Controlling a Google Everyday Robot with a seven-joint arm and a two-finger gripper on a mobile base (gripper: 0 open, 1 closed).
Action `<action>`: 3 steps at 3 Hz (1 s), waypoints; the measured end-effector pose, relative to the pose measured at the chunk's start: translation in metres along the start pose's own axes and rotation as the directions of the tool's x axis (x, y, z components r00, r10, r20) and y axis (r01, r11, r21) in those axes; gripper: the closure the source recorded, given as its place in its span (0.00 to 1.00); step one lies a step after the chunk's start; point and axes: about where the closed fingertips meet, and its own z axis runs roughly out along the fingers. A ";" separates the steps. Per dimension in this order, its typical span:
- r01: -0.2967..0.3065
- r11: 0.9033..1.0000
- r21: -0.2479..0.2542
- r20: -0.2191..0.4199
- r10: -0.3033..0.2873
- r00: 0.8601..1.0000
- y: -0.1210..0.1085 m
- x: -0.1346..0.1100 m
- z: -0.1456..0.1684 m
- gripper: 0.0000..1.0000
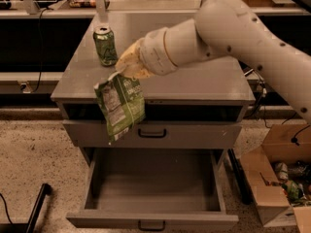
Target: Pick green jalapeno chip bag from middle drawer and place on counter
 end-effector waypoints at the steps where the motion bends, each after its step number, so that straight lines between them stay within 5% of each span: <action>1: 0.048 0.999 0.015 -0.064 -0.047 0.997 -0.051 0.047 -0.038 1.00; 2: 0.048 0.999 0.015 -0.064 -0.047 0.997 -0.051 0.047 -0.038 1.00; 3: 0.127 0.992 -0.009 -0.050 -0.127 0.991 -0.071 0.051 -0.041 1.00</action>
Offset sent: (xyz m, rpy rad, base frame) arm 0.0284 -0.0141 0.0441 -0.0215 -0.0480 -0.0181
